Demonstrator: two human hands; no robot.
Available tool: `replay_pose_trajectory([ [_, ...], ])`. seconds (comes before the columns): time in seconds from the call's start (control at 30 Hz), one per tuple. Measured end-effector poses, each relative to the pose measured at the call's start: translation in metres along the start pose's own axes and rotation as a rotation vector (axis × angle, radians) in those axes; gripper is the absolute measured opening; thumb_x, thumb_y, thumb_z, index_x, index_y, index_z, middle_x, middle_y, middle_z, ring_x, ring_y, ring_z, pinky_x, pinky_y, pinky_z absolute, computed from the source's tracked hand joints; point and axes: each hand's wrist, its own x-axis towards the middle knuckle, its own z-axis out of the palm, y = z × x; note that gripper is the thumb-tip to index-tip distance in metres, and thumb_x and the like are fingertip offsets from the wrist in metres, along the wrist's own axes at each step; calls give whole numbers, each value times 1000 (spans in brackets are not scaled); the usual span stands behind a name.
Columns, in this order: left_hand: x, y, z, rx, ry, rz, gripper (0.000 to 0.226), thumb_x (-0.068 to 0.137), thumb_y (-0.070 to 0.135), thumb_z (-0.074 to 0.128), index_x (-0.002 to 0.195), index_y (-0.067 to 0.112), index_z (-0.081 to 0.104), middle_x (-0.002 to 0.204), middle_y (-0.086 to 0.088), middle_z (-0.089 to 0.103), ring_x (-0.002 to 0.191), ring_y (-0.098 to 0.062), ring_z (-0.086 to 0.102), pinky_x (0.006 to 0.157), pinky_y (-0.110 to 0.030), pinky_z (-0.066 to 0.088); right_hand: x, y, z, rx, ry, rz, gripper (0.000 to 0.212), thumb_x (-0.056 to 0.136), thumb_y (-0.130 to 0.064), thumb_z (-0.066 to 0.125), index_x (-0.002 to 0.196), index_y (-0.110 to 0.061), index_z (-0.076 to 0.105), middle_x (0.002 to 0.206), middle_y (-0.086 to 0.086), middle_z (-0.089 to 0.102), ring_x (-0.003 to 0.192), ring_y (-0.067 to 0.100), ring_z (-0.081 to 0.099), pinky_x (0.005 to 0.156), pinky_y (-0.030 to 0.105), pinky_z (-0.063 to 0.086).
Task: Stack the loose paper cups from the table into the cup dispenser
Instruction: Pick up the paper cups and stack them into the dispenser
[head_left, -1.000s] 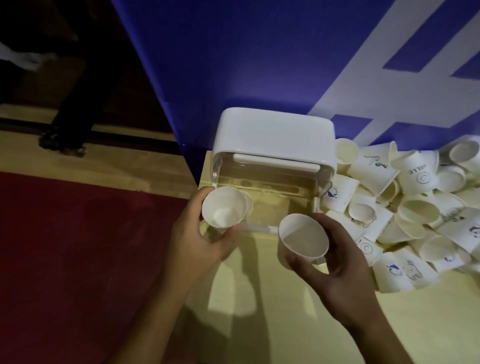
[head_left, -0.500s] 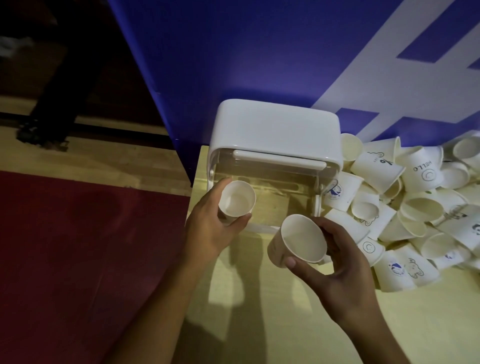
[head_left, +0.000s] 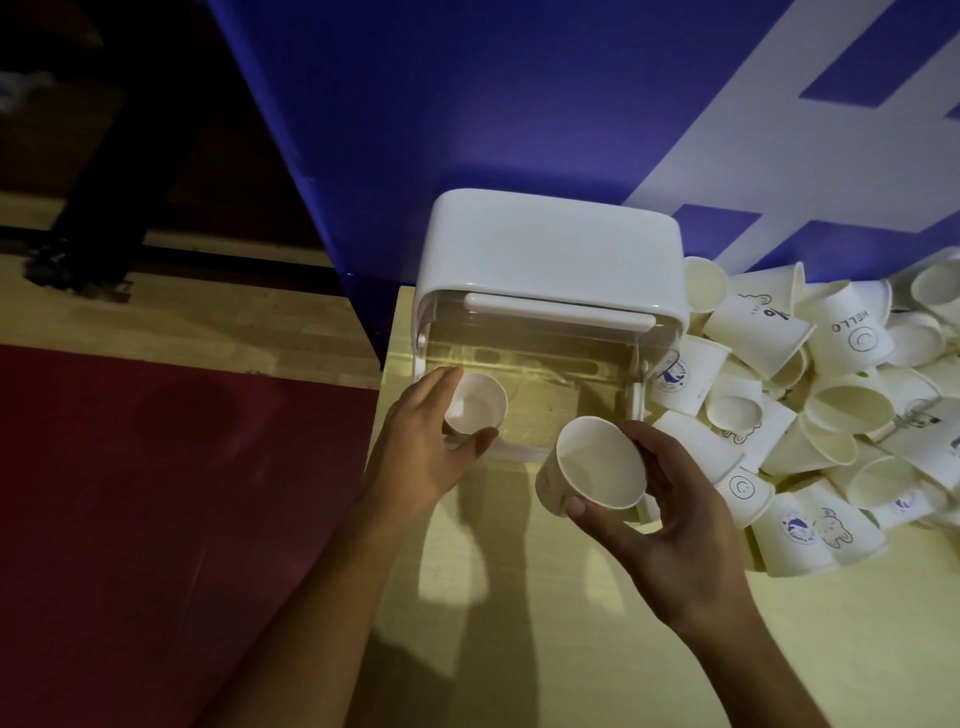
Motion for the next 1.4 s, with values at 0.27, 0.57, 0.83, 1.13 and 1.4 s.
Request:
replay_pose_trajectory([
  [0.27,-14,30,-39,-467,157,-116,48,102,36,63,146,17,58,144,9,61,134,-1,55,109,-21,46,32,-11,42,-1,-18,-173,67,70,-36,96,127,-32,60,124,-19,67,118,6,64,97,24,52],
  [0.57,-4,38,-41,-677,99,-179,41,105,32,51,139,13,65,130,1,71,118,-5,67,93,-17,52,70,4,87,-80,-18,-250,71,72,-44,94,130,-25,58,122,-13,66,114,11,64,93,39,55],
  [0.83,2,18,-27,-506,74,-179,32,107,14,53,136,14,68,126,6,72,114,4,65,89,-8,47,83,24,99,-152,-98,-179,78,72,-52,91,138,-27,58,131,-16,64,121,5,60,99,33,52],
  [1.13,3,-1,-20,-285,20,-88,35,106,15,56,140,13,64,131,1,69,117,-6,66,96,-18,52,86,38,105,-294,-165,-110,91,79,-58,83,155,-27,45,152,-8,55,136,11,52,107,27,44],
  [1.4,3,0,-21,-245,-8,-81,41,105,16,60,145,13,59,138,1,66,127,-9,62,104,-30,52,83,38,104,-288,-185,-96,97,79,-60,82,159,-29,36,156,-7,50,140,13,48,112,37,47],
])
